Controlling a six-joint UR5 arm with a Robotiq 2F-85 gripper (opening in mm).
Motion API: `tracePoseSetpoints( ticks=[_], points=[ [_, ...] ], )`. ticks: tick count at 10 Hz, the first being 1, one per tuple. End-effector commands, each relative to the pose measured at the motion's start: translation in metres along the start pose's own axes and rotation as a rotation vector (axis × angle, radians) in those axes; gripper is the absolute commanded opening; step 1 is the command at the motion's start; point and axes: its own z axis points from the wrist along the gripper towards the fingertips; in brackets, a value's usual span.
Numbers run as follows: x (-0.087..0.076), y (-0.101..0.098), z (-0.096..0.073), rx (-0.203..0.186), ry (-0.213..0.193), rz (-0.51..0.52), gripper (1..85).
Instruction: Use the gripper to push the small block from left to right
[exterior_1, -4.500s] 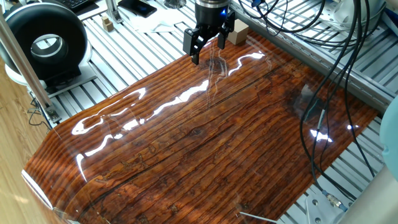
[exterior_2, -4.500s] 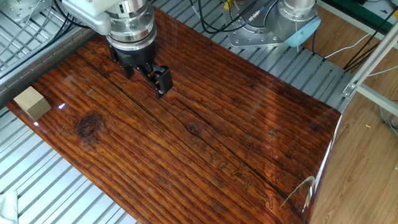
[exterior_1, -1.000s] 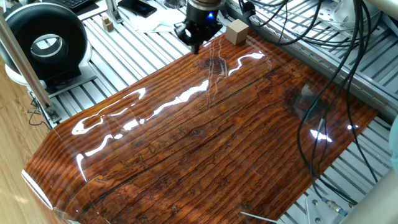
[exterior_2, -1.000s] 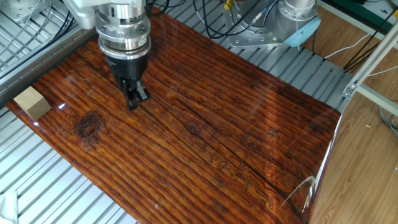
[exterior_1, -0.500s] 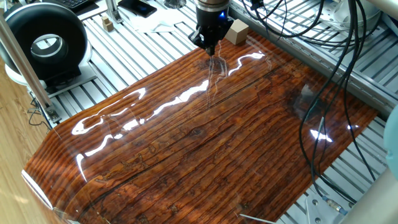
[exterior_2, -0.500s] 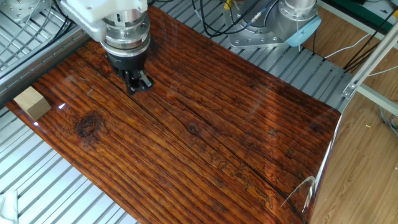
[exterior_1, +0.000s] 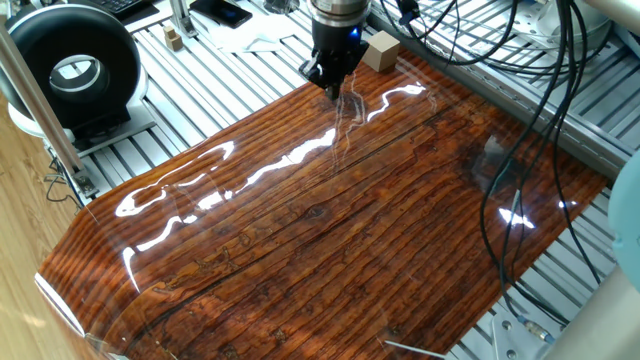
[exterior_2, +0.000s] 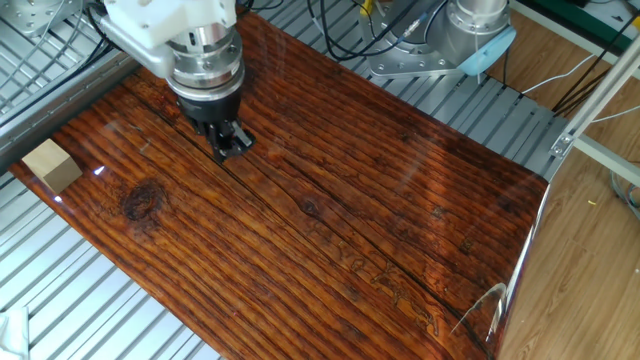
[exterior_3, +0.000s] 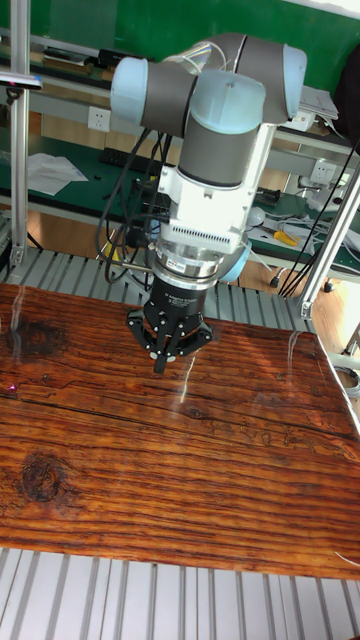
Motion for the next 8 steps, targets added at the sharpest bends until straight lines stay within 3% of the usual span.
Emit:
tracePoseSetpoints(
  ticks=[1,3,5,8],
  points=[
    [0.007,0.004,0.002,-0.003,0.029,-0.018,1.0],
    [0.009,-0.003,0.003,0.027,0.036,-0.026,1.0],
    [0.017,-0.001,0.003,0.018,0.068,-0.025,1.0],
    [0.003,-0.002,0.004,0.024,0.011,-0.002,1.0]
  ],
)
